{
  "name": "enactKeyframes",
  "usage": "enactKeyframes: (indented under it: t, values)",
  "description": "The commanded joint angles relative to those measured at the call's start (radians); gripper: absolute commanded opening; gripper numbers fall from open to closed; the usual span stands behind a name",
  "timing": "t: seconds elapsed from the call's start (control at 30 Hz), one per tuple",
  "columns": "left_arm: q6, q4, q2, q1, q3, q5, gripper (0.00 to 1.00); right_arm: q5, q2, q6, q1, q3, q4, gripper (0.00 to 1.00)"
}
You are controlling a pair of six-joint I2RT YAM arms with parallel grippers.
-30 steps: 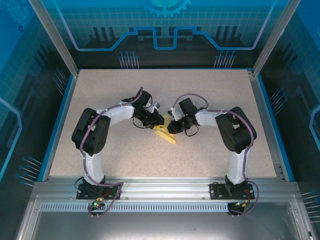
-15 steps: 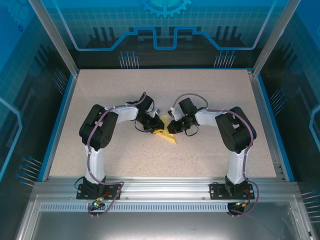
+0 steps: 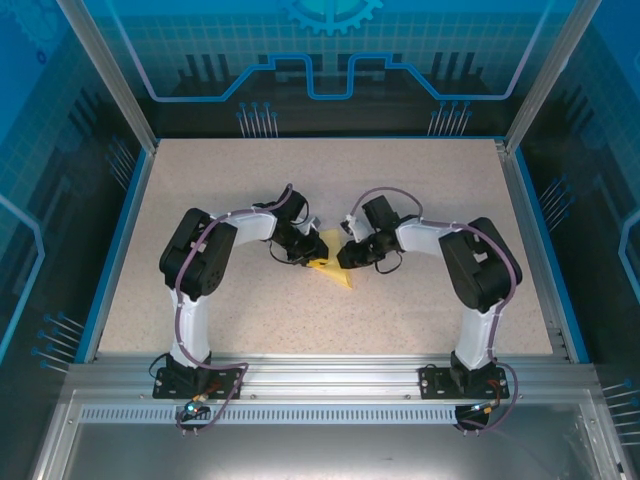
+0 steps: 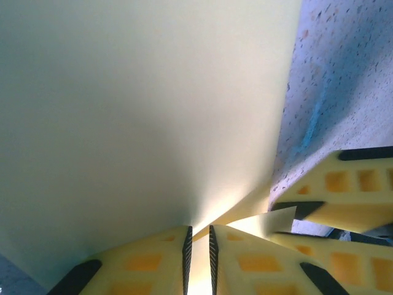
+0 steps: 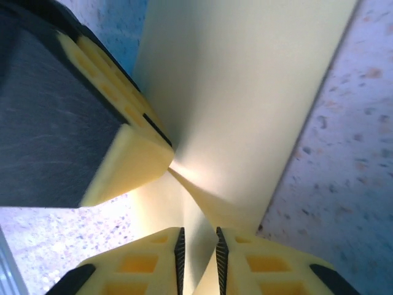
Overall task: Fold a paper plane with a square sheet of paper (fold left side to right side)
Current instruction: Third fold the triangle at the center of the table.
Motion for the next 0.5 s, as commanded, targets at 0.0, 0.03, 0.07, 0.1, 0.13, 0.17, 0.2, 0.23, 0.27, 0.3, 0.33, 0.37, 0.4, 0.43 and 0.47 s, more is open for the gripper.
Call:
enactKeyframes:
  t: [0.0,0.03,0.07,0.1,0.13,0.17,0.2,0.23,0.27,0.3,0.33,0.37,0.4,0.43,0.47]
  values:
    - [0.016,-0.013,0.059,-0.002,-0.020,-0.075,0.20,0.010,-0.084,0.013,-0.021,-0.021,-0.059,0.27]
    - [0.016,-0.012,0.059,-0.002,-0.020,-0.075,0.20,0.010,-0.101,0.015,-0.021,-0.029,-0.067,0.28]
    - [0.017,-0.012,0.058,-0.002,-0.017,-0.075,0.20,0.003,-0.114,0.018,-0.021,-0.037,-0.070,0.29]
    - [0.017,-0.013,0.058,-0.001,-0.016,-0.075,0.20,-0.008,-0.126,0.020,-0.021,-0.046,-0.076,0.29]
    - [0.017,-0.014,0.058,-0.002,-0.014,-0.075,0.20,-0.026,-0.138,0.025,-0.021,-0.056,-0.077,0.29]
    - [0.016,-0.013,0.057,-0.002,-0.014,-0.074,0.20,-0.054,-0.144,0.028,-0.019,-0.064,-0.079,0.29]
    - [0.018,-0.014,0.057,-0.003,-0.013,-0.075,0.20,-0.079,-0.147,0.030,-0.016,-0.068,-0.081,0.28]
    - [0.018,-0.016,0.055,-0.001,-0.012,-0.076,0.20,-0.109,-0.148,0.031,-0.011,-0.072,-0.083,0.28]
    - [0.018,-0.016,0.056,-0.002,-0.010,-0.076,0.20,-0.140,-0.150,0.032,-0.001,-0.076,-0.080,0.28]
    - [0.019,-0.016,0.055,-0.002,-0.008,-0.077,0.20,-0.163,-0.150,0.034,0.008,-0.080,-0.077,0.28]
    - [0.019,-0.017,0.055,-0.003,-0.008,-0.076,0.20,-0.183,-0.149,0.035,0.017,-0.084,-0.072,0.28]
    - [0.018,-0.017,0.055,-0.002,-0.007,-0.077,0.20,-0.191,-0.147,0.036,0.029,-0.081,-0.070,0.28]
    - [0.019,-0.015,0.056,-0.002,-0.006,-0.077,0.20,-0.188,-0.142,0.036,0.039,-0.077,-0.073,0.28]
    - [0.018,-0.018,0.055,-0.002,-0.003,-0.076,0.20,-0.180,-0.135,0.034,0.051,-0.070,-0.080,0.28]
    - [0.016,-0.017,0.056,-0.001,-0.002,-0.076,0.20,-0.170,-0.126,0.032,0.060,-0.062,-0.086,0.28]
